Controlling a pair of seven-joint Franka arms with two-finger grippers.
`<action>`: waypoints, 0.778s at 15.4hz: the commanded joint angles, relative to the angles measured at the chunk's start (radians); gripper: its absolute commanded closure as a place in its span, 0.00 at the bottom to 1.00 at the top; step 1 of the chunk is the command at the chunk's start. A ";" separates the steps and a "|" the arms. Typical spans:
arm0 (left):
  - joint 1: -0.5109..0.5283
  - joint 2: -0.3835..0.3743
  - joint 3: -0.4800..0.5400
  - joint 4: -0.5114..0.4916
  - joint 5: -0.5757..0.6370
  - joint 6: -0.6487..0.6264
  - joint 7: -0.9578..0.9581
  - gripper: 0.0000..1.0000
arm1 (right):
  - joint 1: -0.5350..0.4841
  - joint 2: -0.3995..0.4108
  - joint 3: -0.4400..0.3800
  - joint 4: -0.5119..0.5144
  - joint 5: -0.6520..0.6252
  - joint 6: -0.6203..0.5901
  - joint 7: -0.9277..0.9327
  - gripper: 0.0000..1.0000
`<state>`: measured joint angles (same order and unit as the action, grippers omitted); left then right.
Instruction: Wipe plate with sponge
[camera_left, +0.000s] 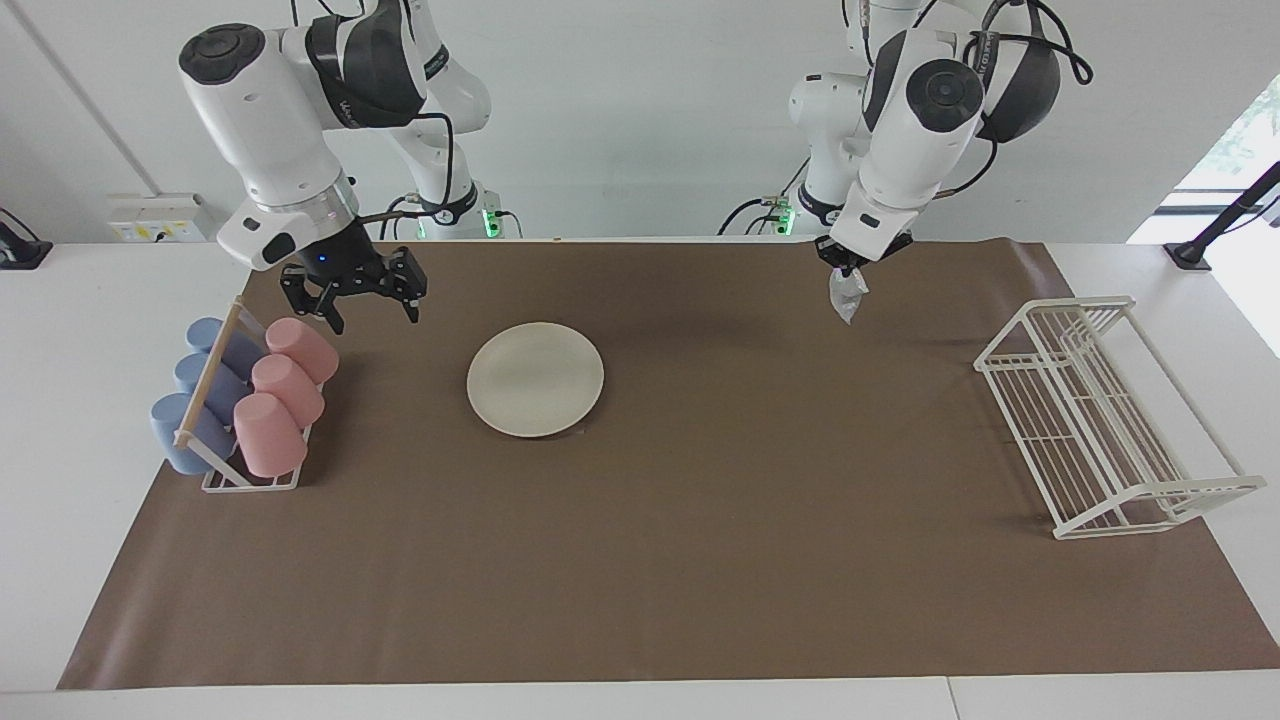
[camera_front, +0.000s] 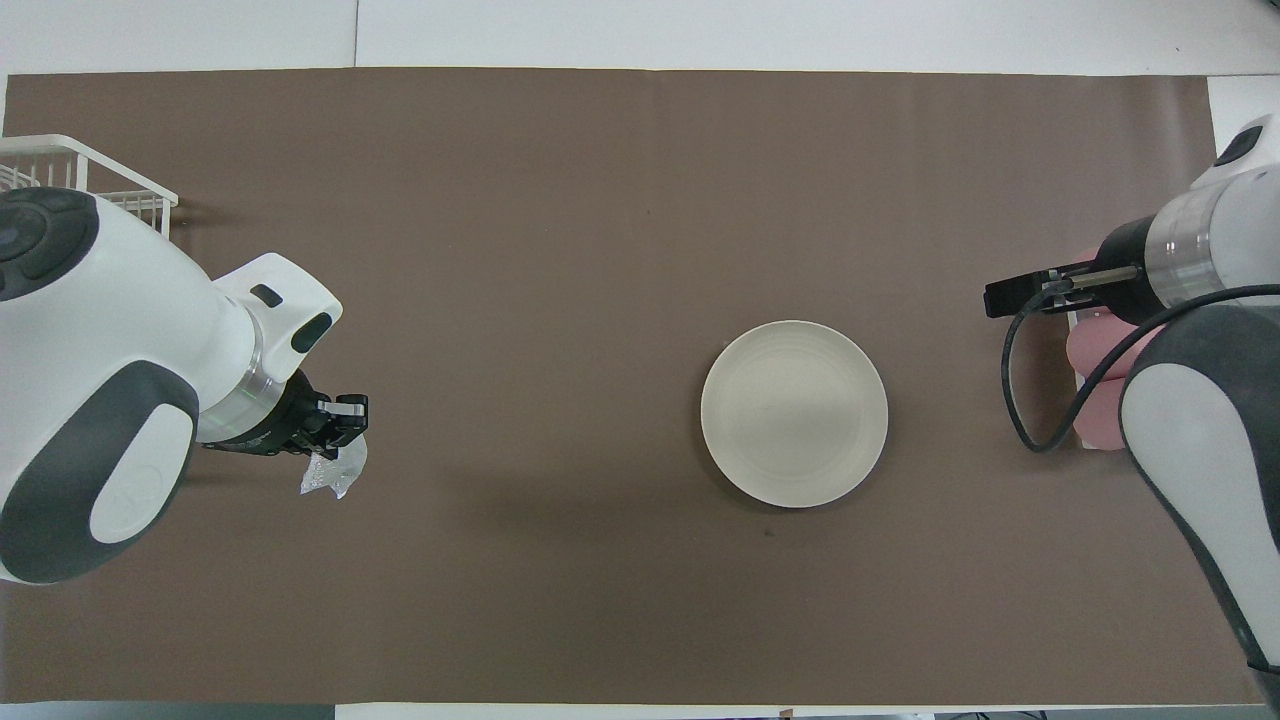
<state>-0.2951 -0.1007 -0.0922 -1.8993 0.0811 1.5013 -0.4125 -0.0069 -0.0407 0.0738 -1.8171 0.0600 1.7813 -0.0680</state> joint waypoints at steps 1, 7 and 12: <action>-0.048 0.012 0.006 0.026 0.142 -0.085 -0.025 1.00 | -0.031 0.024 0.001 0.062 -0.014 -0.124 -0.025 0.00; -0.111 0.059 0.006 0.023 0.386 -0.200 -0.087 1.00 | -0.065 0.021 0.001 0.177 -0.034 -0.264 -0.050 0.00; -0.148 0.134 0.006 0.022 0.606 -0.309 -0.095 1.00 | -0.067 0.021 -0.002 0.202 -0.034 -0.256 -0.062 0.00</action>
<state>-0.4186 -0.0091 -0.0961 -1.8984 0.5992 1.2493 -0.4902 -0.0664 -0.0287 0.0704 -1.6380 0.0500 1.5332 -0.1052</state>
